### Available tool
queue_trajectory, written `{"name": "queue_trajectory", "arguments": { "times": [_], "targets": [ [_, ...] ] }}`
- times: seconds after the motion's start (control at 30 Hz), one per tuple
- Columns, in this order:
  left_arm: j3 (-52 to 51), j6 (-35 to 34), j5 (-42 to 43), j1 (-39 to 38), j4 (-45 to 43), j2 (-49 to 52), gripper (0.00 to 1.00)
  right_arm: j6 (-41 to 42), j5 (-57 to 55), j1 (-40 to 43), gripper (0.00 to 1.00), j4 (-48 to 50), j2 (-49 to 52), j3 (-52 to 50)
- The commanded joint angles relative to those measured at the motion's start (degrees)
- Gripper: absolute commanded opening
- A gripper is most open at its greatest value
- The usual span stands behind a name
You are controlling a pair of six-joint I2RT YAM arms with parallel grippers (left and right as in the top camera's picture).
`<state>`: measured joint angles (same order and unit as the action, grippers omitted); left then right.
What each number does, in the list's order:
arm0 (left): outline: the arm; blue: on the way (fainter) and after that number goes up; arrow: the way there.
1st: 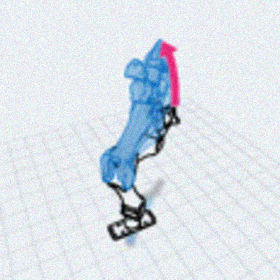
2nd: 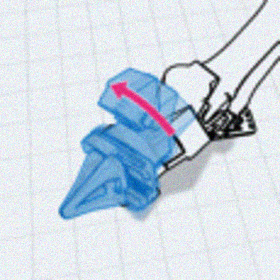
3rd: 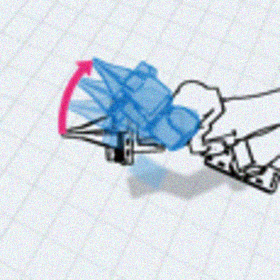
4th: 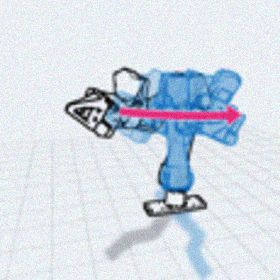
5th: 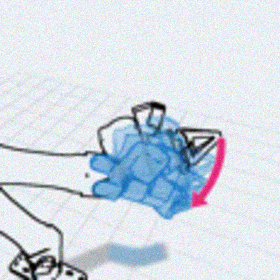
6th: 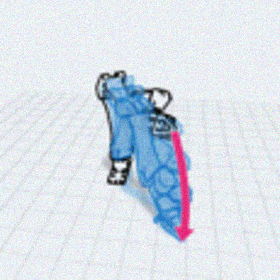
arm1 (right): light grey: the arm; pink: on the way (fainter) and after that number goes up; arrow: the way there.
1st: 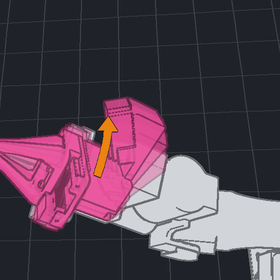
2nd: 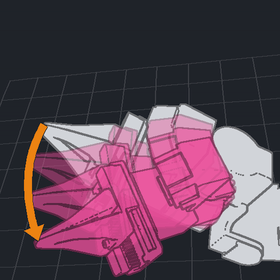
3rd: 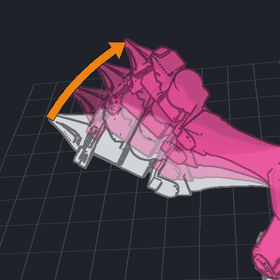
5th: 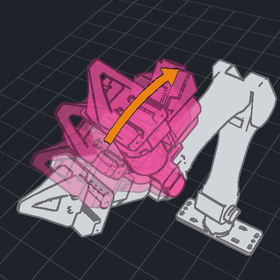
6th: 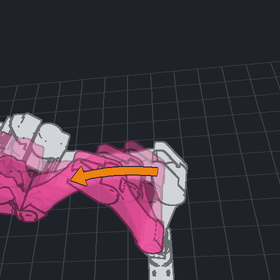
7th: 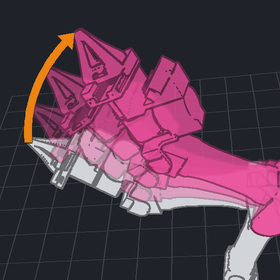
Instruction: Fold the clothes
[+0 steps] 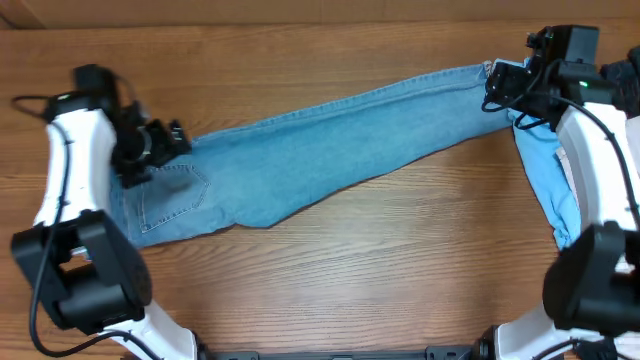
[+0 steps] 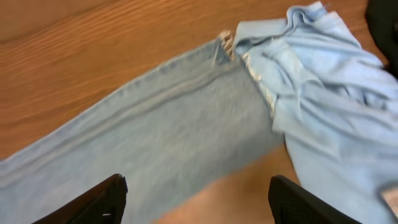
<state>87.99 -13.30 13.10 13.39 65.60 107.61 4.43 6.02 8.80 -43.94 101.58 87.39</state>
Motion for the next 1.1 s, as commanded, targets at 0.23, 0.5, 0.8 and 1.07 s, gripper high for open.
{"name": "queue_trajectory", "arguments": {
  "times": [0.23, 0.5, 0.8, 1.07],
  "targets": [
    [-20.09, 0.22, -1.09, -9.7, -6.84, -0.2, 1.0, 0.26, 1.81, -2.38, 0.75, -5.84, -0.11, 0.11],
    [-23.82, -3.67, -14.91, 1.66, -13.66, -0.15, 1.0, 0.28, 1.84, -2.38, 0.75, -6.08, -0.11, 0.11],
    [-13.7, 0.44, -0.83, 16.33, -25.75, -0.15, 1.0, -0.48, 3.06, -2.36, 0.76, -5.79, 1.46, 0.0],
    [-11.39, -0.57, 10.67, 15.04, -16.76, -0.13, 1.0, -5.05, 3.19, -2.38, 0.69, -2.29, 10.51, 0.0]
  ]
}}
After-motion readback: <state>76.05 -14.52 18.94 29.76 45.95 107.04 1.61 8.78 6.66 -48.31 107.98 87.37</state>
